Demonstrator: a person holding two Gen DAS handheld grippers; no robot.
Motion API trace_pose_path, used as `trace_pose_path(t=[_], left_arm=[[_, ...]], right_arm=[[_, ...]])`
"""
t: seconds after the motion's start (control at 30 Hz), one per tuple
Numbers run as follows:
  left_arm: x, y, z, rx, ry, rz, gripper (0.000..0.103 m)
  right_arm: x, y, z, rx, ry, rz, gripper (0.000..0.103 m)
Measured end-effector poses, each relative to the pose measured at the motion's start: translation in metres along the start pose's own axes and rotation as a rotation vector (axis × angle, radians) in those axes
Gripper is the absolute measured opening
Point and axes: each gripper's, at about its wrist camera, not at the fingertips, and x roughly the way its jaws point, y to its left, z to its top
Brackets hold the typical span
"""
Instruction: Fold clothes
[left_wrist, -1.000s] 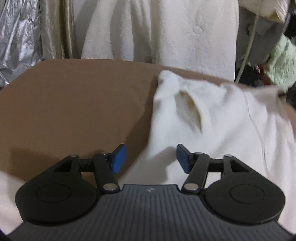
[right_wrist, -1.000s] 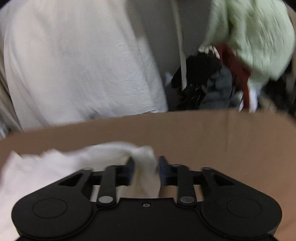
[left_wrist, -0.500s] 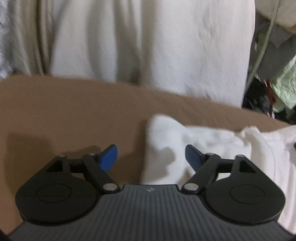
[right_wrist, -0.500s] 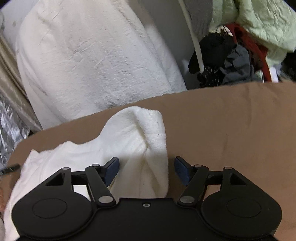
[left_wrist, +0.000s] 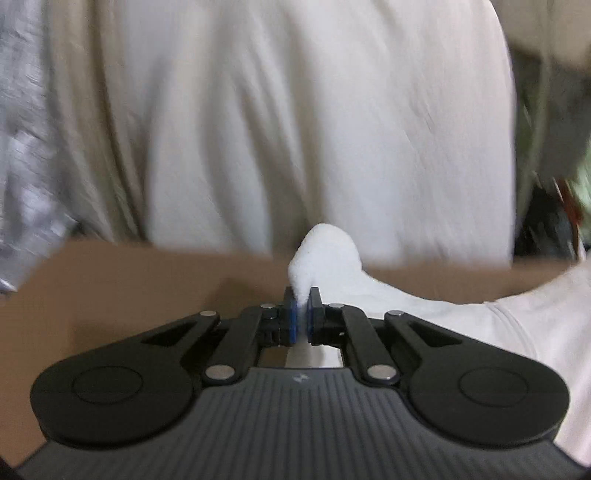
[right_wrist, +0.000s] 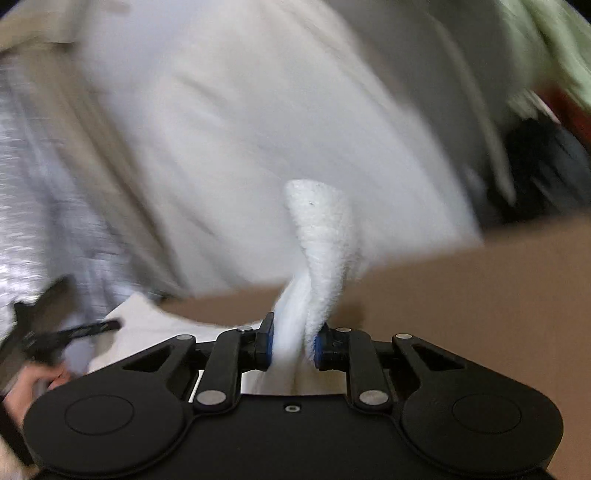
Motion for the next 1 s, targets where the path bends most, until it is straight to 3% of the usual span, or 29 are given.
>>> trace_pose_path(t=[0.03,0.1,0.17,0.23,0.27,0.3,0.33,0.37,0.47,0.67,0.83,1.0], left_arm=[[-0.004,0.007,0.003,-0.01,-0.034,0.029,0.004],[0.01,0.017,0.001,-0.004,-0.015,0.007,0.008],[0.02,0.023,-0.008,-0.018,0.026,0.037,0.012],[0.028,0.026,-0.02,-0.044,0.08,0.096,0.022],[0.03,0.029,-0.026,-0.06,0.099,0.108,0.032],[0.025,0.031,-0.032,-0.079,0.097,0.069,0.047],[0.019,0.031,-0.039,-0.079,0.099,0.043,0.053],[0.007,0.033,-0.048,-0.07,0.113,0.031,0.058],[-0.025,0.034,-0.076,-0.037,0.194,-0.003,0.058],[-0.115,0.047,-0.129,-0.088,0.292,0.021,0.058],[-0.191,0.059,-0.173,-0.131,0.373,0.041,0.071],[-0.25,0.078,-0.224,-0.27,0.466,0.042,0.077]], right_arm=[[0.001,0.001,0.005,-0.015,-0.015,-0.006,0.022],[0.013,-0.005,0.011,-0.009,-0.01,-0.099,0.022],[0.032,-0.017,0.011,0.021,0.044,-0.239,0.022],[0.044,-0.023,0.006,0.045,0.092,-0.42,0.032],[0.046,-0.023,0.002,0.055,0.108,-0.493,0.037],[0.043,-0.021,-0.002,0.065,0.111,-0.529,0.043],[0.037,-0.018,-0.006,0.079,0.107,-0.533,0.045],[0.029,-0.015,-0.009,0.089,0.113,-0.506,0.049],[0.0,-0.005,-0.025,0.113,0.165,-0.427,0.056],[-0.07,0.044,-0.085,0.127,0.249,-0.314,0.057],[-0.111,0.09,-0.128,0.145,0.259,-0.165,0.058],[-0.137,0.149,-0.152,0.111,0.299,-0.078,0.062]])
